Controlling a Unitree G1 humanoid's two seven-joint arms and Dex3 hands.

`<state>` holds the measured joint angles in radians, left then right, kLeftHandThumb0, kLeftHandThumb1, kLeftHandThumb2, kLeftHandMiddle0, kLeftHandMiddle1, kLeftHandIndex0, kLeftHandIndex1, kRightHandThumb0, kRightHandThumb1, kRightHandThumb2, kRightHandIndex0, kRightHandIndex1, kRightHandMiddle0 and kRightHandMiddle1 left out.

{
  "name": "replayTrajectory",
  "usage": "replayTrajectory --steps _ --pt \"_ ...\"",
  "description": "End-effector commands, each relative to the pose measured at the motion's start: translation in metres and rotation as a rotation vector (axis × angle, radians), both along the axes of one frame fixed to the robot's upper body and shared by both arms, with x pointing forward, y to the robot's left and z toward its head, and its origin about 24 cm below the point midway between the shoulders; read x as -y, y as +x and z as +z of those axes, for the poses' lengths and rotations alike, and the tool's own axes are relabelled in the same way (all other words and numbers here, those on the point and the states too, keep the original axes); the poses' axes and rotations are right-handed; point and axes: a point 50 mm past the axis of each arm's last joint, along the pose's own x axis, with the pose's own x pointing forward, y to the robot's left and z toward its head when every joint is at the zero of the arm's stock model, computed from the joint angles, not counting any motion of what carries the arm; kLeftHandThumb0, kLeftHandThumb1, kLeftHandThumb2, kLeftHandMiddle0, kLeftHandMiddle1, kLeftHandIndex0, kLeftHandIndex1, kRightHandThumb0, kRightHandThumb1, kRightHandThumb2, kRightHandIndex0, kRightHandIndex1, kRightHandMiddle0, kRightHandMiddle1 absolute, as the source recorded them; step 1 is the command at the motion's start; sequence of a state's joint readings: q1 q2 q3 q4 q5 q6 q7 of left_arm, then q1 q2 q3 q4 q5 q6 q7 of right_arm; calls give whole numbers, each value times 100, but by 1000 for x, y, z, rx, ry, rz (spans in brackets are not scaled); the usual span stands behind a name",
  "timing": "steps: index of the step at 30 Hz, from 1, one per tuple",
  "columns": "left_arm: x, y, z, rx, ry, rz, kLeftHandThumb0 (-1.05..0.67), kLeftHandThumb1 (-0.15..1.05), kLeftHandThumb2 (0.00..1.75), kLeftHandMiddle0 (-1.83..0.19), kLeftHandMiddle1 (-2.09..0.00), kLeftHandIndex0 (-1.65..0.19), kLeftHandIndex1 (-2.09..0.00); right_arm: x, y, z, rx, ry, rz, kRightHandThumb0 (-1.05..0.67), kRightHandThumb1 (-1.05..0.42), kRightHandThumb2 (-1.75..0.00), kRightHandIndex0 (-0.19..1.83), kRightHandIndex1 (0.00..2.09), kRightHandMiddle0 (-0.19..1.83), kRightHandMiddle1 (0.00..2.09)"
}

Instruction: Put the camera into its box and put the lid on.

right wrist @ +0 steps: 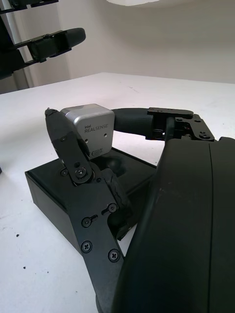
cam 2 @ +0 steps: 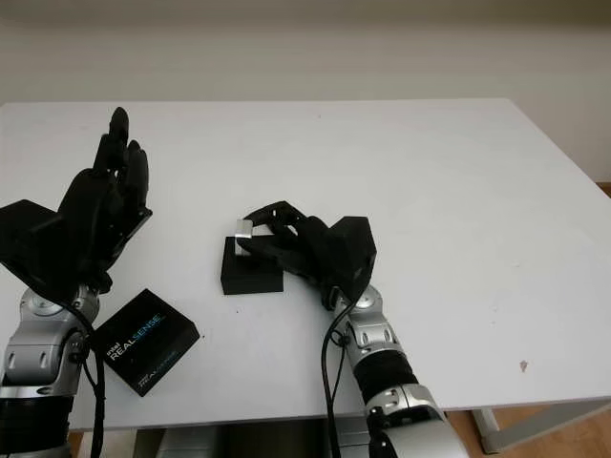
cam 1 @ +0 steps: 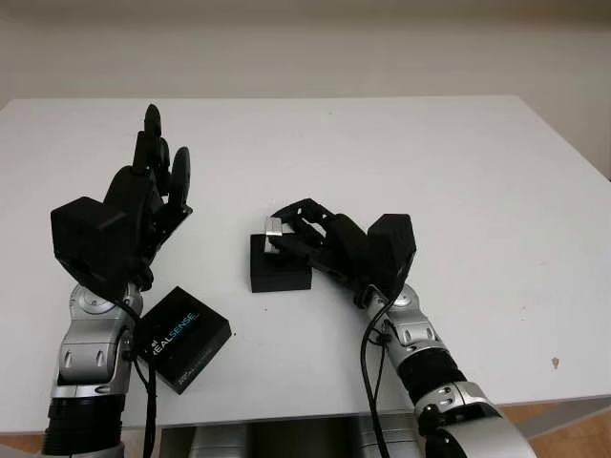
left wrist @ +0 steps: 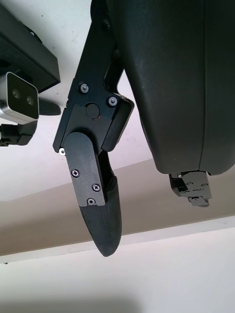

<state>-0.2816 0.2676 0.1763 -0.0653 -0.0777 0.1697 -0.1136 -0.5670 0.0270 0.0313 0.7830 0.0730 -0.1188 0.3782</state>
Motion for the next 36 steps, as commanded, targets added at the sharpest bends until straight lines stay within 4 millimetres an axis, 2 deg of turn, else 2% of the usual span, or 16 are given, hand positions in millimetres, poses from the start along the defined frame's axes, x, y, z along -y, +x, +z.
replayTrajectory --steps 1,14,24,36 --pt "2 -1 4 19 4 -4 -84 105 65 19 0 19 0 -14 -10 -16 -71 2 50 -51 -104 -5 13 6 26 162" --pt "5 0 5 34 16 -3 -83 105 66 19 0 19 0 -11 -14 -20 -60 -53 80 -49 -102 -5 14 6 26 161" --pt "5 0 5 42 19 -3 -82 105 66 19 0 19 0 -7 -16 -16 55 -188 129 -49 -101 -5 18 7 27 160" --pt "4 0 5 43 19 -2 -83 105 66 19 0 19 0 -6 -16 -15 123 -241 149 -50 -101 -5 21 7 28 160"
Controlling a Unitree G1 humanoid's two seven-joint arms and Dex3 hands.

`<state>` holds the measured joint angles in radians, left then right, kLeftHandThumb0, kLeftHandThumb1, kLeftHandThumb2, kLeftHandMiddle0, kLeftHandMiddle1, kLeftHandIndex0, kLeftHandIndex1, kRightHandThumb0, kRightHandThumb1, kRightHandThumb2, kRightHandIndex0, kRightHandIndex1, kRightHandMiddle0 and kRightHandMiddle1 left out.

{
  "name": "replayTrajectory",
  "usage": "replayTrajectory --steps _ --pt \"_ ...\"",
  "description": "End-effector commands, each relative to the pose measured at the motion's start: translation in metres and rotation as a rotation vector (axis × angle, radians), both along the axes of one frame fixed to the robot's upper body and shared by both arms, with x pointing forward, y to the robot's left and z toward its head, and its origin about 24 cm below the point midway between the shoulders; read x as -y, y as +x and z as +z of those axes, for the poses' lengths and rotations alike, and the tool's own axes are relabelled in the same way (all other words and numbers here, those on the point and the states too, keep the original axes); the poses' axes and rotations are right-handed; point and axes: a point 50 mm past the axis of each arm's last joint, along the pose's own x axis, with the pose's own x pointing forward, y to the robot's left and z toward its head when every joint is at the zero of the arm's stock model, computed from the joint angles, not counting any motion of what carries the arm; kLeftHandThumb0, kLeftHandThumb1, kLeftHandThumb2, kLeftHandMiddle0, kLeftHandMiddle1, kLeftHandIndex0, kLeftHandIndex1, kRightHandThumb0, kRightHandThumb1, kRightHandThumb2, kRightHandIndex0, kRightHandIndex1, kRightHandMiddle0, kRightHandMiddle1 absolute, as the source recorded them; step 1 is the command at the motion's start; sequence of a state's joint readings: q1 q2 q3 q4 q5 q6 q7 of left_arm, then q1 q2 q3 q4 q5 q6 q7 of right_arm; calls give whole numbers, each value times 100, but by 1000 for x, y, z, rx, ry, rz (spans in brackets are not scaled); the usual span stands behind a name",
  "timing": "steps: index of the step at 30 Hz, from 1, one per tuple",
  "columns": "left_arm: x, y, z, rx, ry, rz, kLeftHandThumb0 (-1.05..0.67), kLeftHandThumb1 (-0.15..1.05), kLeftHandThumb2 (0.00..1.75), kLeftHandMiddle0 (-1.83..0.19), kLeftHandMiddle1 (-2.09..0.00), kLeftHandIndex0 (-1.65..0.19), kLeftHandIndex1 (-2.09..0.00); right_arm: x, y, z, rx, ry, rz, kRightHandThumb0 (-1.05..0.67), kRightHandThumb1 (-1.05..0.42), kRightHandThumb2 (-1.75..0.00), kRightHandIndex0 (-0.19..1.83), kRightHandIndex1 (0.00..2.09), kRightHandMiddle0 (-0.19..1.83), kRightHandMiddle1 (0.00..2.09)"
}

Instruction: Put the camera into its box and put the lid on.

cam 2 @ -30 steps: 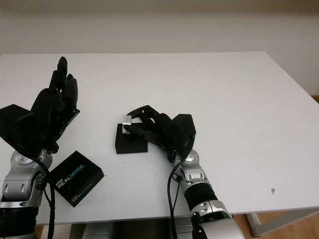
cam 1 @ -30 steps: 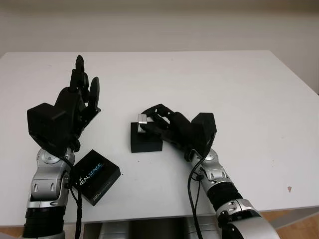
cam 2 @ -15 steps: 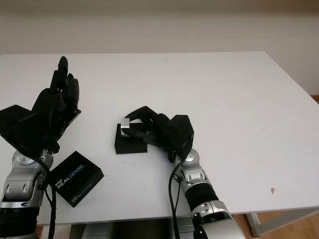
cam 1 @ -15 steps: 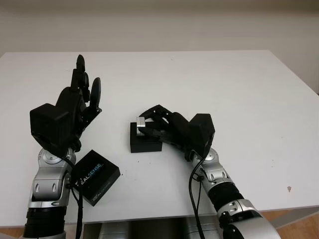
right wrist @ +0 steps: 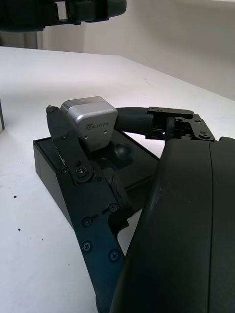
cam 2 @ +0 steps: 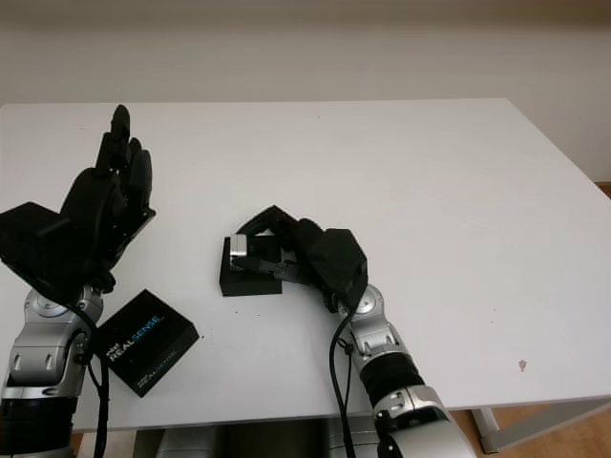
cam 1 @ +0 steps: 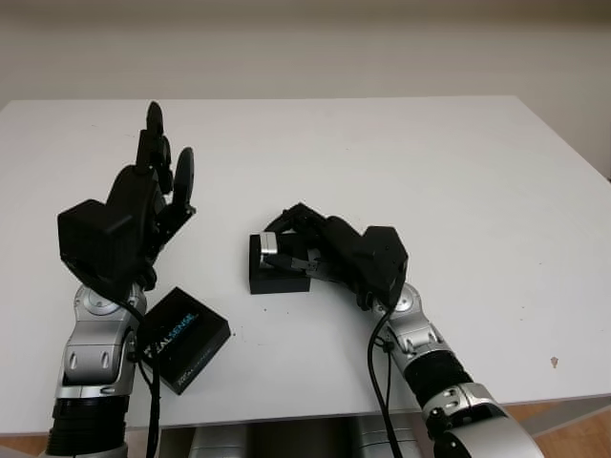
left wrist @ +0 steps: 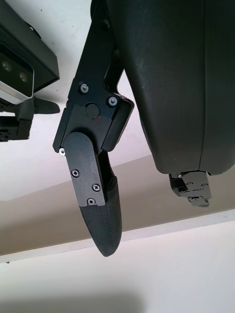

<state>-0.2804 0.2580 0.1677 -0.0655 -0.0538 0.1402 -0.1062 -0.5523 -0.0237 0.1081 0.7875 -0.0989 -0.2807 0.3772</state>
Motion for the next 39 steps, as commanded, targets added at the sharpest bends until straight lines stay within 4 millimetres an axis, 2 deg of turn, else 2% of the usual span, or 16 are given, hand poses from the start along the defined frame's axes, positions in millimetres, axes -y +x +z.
replayTrajectory --steps 1,6,8,9,10,12,14,16,24,34,38,39 --pt "0 0 4 16 1 -2 -83 105 66 19 0 19 0 -7 -11 -18 -49 -44 51 -49 -101 -5 21 7 28 160" --pt "0 0 4 15 0 -4 -83 105 65 19 0 19 0 -6 -10 -14 17 -85 67 -52 -101 -6 19 6 26 161" --pt "0 0 4 13 4 -3 -83 105 66 19 0 19 0 -4 -10 -9 76 -133 83 -54 -100 -5 13 3 13 150" --pt "0 0 4 11 4 -3 -83 105 66 19 0 19 0 -3 -9 -6 111 -162 94 -56 -99 -5 9 3 6 138" --pt "0 0 4 10 2 -1 -84 105 66 19 0 19 0 -2 -9 -1 160 -195 105 -59 -97 -5 2 3 3 110" --pt "0 0 4 9 -1 -1 -84 105 66 19 0 19 0 3 -10 11 279 -250 125 -63 -95 -5 -9 2 2 69" --pt "0 0 4 10 -4 -1 -83 105 66 19 0 19 0 8 -10 19 368 -285 125 -67 -95 -5 -16 2 4 48" --pt "0 0 4 9 -8 -1 -83 105 66 19 0 19 0 13 -11 27 444 -307 109 -69 -93 -5 -19 1 4 39" --pt "-2 0 5 3 -4 3 -82 105 65 19 0 19 0 37 -15 66 702 -345 16 -68 -94 -6 -19 0 1 29" --pt "-1 1 5 2 -3 -7 -81 105 66 19 0 19 0 42 -19 84 795 -282 -53 -66 -93 -5 -19 0 7 25" --pt "-1 1 6 0 6 -1 -82 105 66 19 0 19 0 42 -16 95 823 -310 -101 -64 -91 -5 -2 10 15 27" --pt "-1 1 6 1 5 -2 -82 105 67 19 0 19 0 42 -15 101 836 -342 -109 -67 -90 -5 8 14 19 29"
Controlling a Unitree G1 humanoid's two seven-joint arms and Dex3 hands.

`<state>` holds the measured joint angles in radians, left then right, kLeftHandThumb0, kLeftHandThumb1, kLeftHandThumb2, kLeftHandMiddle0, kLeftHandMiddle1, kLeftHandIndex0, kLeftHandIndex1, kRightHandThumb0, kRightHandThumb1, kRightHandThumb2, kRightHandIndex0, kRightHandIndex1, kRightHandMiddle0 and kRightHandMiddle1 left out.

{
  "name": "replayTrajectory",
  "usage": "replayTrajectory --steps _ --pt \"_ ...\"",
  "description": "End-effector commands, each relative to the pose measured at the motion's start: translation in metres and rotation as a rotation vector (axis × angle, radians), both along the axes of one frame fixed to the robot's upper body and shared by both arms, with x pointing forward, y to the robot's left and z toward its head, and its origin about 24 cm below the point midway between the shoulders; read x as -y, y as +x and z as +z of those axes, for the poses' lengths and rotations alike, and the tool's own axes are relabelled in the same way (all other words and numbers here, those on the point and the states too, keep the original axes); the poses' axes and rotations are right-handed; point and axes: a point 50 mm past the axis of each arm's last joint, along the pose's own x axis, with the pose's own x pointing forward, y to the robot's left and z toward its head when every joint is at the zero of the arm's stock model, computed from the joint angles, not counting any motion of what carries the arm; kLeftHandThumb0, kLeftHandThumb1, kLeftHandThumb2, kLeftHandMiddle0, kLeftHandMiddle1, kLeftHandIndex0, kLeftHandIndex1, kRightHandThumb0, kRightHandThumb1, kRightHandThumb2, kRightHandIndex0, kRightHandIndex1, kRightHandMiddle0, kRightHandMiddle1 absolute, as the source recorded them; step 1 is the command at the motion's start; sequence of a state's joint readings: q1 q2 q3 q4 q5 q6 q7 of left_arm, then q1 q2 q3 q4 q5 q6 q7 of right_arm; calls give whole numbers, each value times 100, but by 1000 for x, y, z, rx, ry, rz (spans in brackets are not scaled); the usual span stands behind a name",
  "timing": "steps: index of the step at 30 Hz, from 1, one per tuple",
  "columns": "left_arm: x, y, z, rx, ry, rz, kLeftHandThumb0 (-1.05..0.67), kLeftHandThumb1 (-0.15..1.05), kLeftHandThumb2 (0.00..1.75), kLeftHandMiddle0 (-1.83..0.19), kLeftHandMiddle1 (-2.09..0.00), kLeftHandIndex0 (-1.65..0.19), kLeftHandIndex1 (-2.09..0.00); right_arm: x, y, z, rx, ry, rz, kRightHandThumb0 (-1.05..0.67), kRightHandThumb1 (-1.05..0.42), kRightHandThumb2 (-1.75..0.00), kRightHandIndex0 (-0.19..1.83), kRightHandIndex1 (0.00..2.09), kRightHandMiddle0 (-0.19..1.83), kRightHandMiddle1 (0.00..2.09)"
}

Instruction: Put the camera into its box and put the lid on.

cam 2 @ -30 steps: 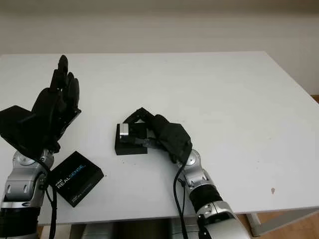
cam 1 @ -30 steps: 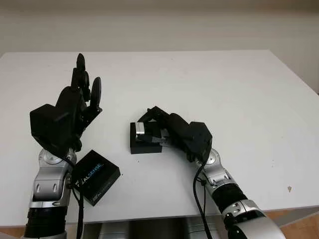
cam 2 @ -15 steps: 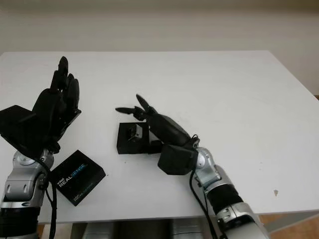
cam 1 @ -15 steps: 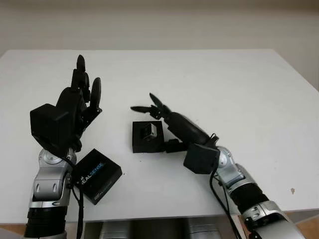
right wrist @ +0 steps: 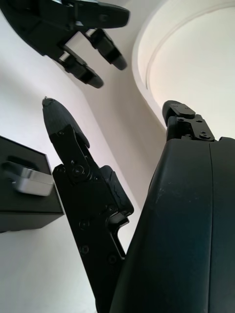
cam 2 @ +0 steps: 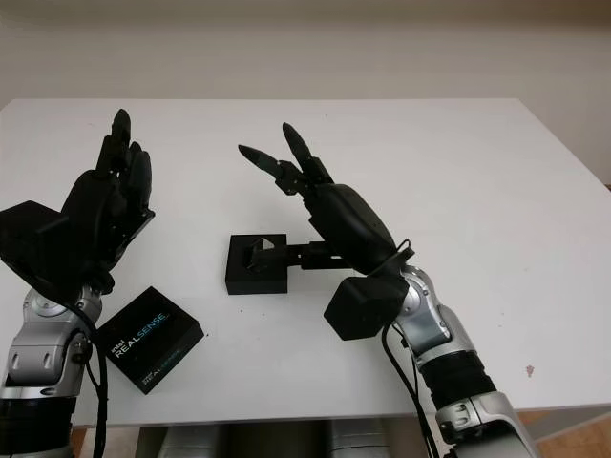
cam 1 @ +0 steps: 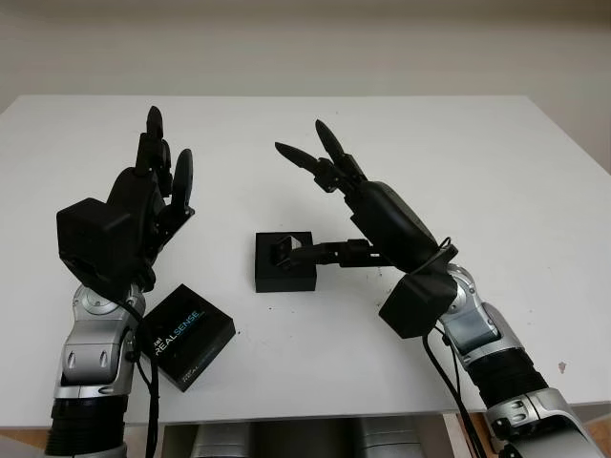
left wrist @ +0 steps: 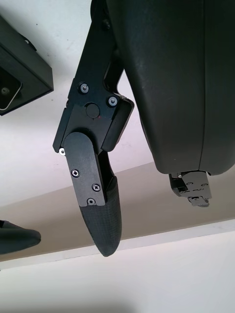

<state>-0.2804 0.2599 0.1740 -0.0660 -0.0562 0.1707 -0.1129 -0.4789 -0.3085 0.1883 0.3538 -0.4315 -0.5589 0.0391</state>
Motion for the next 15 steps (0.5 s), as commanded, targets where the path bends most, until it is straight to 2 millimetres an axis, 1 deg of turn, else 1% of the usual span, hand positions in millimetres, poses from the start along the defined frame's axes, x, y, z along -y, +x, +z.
replayTrajectory --steps 1,3,6,8,11,13,15 --pt "2 0 8 29 7 -8 -81 105 67 19 0 19 0 0 2 18 66 -46 -28 -69 -90 -5 13 16 22 30" --pt "2 0 8 31 -2 -11 -80 105 67 19 0 19 0 -2 2 30 110 -127 -40 -72 -90 -5 22 21 28 35" --pt "3 0 7 33 -9 -13 -79 105 67 19 0 19 0 -6 0 41 139 -201 -40 -74 -89 -5 26 22 32 39" --pt "3 0 7 37 -15 -14 -79 105 66 19 0 19 0 -12 -3 48 158 -292 -31 -78 -89 -5 27 23 34 44" --pt "4 0 6 41 -11 -17 -78 105 66 19 0 19 0 -18 -4 53 163 -420 -27 -84 -92 -6 28 22 35 48" --pt "5 1 6 43 -8 -19 -78 105 67 19 0 19 0 -22 -6 55 151 -520 -28 -86 -91 -6 26 20 33 46" --pt "6 1 6 44 -6 -20 -78 105 67 19 0 19 0 -23 -7 56 147 -574 -33 -87 -92 -6 26 17 33 41"
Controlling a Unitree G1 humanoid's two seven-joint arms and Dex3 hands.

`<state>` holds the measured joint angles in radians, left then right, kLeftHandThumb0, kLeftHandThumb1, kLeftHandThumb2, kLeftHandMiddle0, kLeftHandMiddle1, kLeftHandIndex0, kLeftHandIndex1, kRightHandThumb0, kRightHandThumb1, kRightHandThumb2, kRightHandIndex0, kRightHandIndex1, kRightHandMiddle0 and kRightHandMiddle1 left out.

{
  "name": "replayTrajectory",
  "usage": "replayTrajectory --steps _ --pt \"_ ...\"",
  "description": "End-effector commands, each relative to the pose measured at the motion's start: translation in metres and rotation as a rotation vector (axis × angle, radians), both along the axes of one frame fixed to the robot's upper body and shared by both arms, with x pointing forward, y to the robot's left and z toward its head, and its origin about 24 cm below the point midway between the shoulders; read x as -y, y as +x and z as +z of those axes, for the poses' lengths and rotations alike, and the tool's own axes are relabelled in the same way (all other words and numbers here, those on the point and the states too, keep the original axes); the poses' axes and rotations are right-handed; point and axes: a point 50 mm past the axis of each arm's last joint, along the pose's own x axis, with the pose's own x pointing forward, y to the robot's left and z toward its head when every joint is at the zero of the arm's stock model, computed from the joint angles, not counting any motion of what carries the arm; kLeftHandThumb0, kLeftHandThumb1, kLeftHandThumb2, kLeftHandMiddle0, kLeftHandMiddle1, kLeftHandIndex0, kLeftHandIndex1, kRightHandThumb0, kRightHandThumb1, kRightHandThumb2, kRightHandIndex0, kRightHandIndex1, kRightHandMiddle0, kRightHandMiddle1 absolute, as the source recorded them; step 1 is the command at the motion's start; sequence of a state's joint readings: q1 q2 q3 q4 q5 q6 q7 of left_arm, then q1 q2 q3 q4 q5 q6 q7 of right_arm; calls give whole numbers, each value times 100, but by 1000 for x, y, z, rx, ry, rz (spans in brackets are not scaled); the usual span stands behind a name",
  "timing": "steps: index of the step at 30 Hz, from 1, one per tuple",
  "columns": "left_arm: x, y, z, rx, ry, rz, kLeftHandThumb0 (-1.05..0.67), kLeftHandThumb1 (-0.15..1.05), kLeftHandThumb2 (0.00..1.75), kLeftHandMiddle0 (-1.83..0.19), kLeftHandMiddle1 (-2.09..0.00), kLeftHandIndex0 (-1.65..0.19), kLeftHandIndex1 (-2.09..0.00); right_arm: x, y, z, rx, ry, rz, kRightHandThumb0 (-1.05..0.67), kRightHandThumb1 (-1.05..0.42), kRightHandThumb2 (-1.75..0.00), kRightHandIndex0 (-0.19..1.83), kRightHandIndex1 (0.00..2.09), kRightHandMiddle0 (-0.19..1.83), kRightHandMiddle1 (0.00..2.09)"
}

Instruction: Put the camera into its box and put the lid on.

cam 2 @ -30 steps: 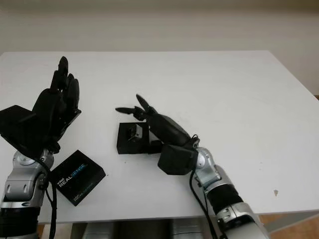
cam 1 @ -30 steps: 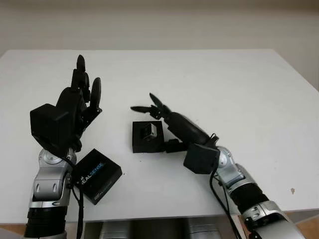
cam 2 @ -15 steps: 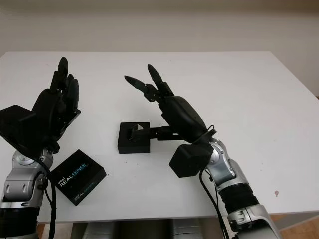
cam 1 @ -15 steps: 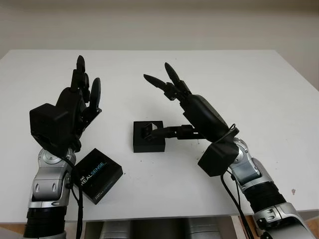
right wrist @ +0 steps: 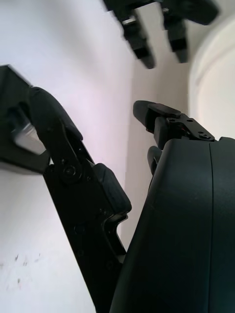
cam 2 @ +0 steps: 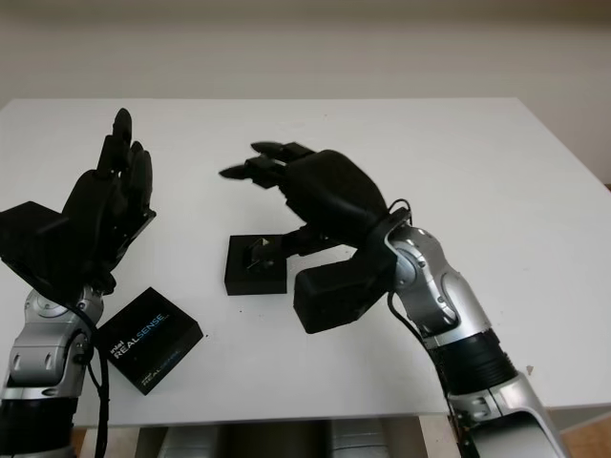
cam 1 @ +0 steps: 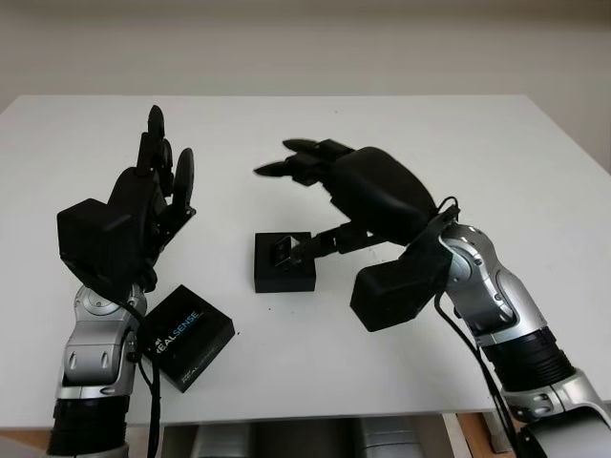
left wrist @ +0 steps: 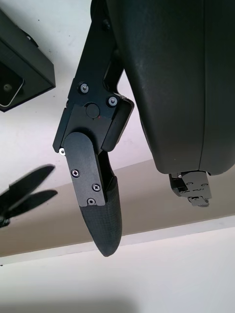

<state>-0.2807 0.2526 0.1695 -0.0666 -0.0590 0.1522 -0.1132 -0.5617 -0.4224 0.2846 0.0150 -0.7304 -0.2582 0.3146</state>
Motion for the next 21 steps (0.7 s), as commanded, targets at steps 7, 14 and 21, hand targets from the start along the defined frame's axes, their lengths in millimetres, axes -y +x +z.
replayTrajectory --steps 7,14,21 --pt "7 3 3 31 -10 -9 -80 105 66 19 0 19 0 -11 -8 3 77 -137 -39 -94 -94 -6 27 13 35 36" --pt "10 5 2 32 -23 -16 -79 105 64 19 0 19 0 -19 -10 -8 108 -160 -103 -94 -98 -6 26 10 33 35" --pt "10 6 1 31 -25 -16 -79 105 63 19 0 19 0 -24 -7 -19 164 -148 -170 -89 -96 -5 32 7 5 111"
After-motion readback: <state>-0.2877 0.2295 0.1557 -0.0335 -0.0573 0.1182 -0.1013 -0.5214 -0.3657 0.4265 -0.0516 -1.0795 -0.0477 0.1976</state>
